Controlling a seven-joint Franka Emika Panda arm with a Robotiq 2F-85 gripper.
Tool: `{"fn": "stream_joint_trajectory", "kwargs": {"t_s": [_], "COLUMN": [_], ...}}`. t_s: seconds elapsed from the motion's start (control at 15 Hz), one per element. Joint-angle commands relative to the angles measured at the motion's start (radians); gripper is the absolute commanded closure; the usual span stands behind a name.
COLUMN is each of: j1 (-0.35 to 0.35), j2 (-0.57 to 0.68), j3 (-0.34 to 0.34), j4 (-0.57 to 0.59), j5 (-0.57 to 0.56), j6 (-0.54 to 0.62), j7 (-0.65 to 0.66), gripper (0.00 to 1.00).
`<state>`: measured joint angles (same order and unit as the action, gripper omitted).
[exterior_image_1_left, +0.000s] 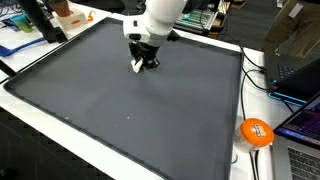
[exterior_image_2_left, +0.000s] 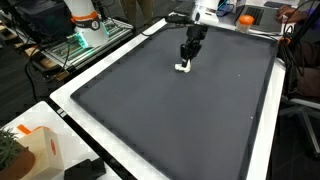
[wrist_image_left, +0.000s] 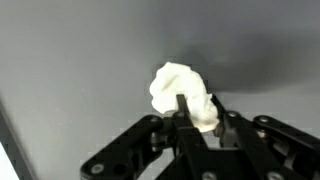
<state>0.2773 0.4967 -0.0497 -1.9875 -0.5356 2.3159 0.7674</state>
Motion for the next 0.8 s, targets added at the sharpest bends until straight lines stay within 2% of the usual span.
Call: {"fn": "stream_joint_trajectory", "kwargs": {"t_s": [0.0, 0.07, 0.13, 0.27, 0.4, 0.53, 0.6, 0.67, 0.73], "j1": [0.007, 0.007, 0.008, 0.009, 0.01, 0.01, 0.01, 0.004, 0.005], "j2": [0.001, 0.001, 0.0, -0.002, -0.006, -0.011, -0.012, -0.015, -0.018], "j3": [0.004, 0.005, 0.003, 0.004, 0.004, 0.003, 0.004, 0.011, 0.011], "j4": [0.004, 0.002, 0.001, -0.001, -0.004, -0.008, -0.009, -0.011, -0.014], "j5": [0.033, 0.034, 0.032, 0.033, 0.031, 0.029, 0.031, 0.045, 0.045], "j6": [-0.038, -0.036, -0.033, -0.036, -0.037, -0.036, -0.037, -0.04, -0.038], "j7": [-0.018, -0.017, -0.012, -0.012, -0.011, -0.009, -0.01, -0.023, -0.022], "gripper": [0.5, 0.46, 0.87, 0.86, 1.0, 0.96, 0.98, 0.61, 0.61]}}
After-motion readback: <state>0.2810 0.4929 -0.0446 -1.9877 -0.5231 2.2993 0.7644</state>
